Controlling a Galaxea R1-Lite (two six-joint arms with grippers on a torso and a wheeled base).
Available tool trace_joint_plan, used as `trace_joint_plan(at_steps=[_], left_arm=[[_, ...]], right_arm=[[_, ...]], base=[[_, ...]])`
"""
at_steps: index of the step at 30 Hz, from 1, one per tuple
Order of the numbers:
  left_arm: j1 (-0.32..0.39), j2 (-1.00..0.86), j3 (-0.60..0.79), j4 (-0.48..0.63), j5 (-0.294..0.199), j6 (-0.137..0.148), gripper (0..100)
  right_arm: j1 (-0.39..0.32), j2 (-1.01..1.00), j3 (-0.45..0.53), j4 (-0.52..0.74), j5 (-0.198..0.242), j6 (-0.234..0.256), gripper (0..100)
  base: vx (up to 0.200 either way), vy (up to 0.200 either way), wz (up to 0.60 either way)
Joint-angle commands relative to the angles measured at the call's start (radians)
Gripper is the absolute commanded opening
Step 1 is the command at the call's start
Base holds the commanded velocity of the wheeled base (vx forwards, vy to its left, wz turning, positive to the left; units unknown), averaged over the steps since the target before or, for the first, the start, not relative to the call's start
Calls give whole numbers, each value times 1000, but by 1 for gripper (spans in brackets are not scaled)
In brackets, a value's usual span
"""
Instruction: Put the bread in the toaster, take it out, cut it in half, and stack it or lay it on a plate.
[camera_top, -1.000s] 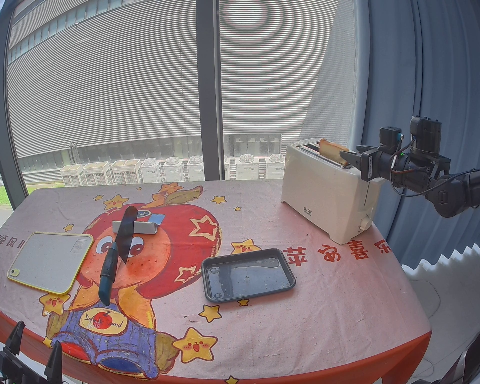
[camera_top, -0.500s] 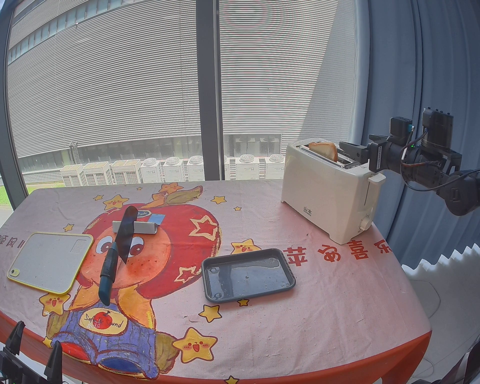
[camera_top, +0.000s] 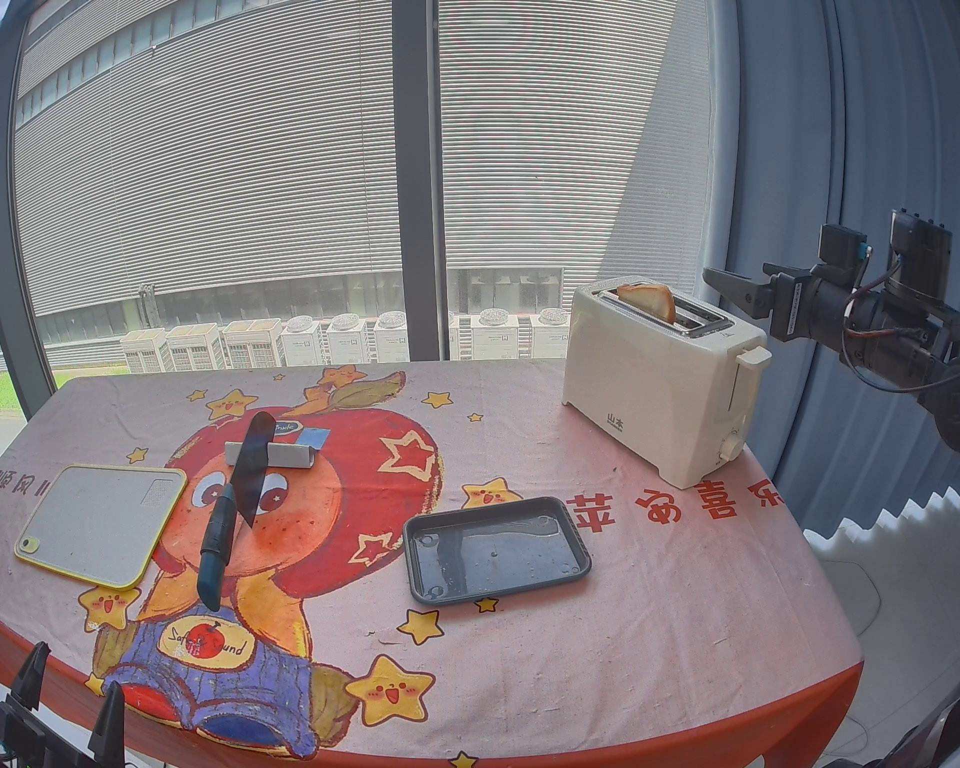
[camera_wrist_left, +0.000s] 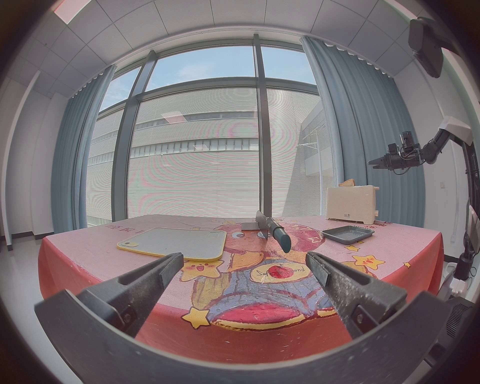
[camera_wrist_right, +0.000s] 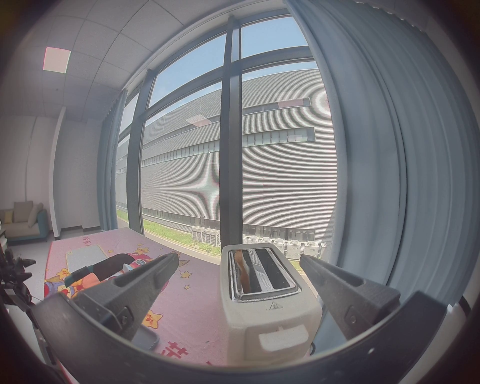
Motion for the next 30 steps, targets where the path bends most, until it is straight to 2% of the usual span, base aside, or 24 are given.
trace_joint_plan(at_steps=[1, 5, 8, 14, 20, 24, 26, 29, 30], left_arm=[[0, -16, 18, 0, 1, 1, 100], [0, -16, 18, 0, 1, -1, 100], [0, -16, 18, 0, 1, -1, 100], [0, -16, 18, 0, 1, -1, 100], [0, -16, 18, 0, 1, -1, 100], [0, -16, 18, 0, 1, -1, 100], [0, -16, 18, 0, 1, -1, 100], [0, -16, 18, 0, 1, 1, 100], [0, -16, 18, 0, 1, 1, 100]], right_arm=[[12, -84, 59, -1, -3, 21, 100], [16, -128, 120, -3, 5, 34, 100], [58, -173, 166, -1, -2, 50, 100], [96, -197, 249, -20, -8, 54, 100], [87, -240, 309, -23, -9, 60, 100], [94, -283, 357, -18, -11, 113, 100], [97, -289, 360, -18, -12, 117, 100], [119, -288, 364, -21, -55, 120, 100], [119, -288, 364, -21, -55, 120, 100]], base=[[0, 0, 0], [0, 0, 0], [0, 0, 0], [0, 0, 0], [0, 0, 0], [0, 0, 0], [0, 0, 0], [0, 0, 0], [0, 0, 0]])
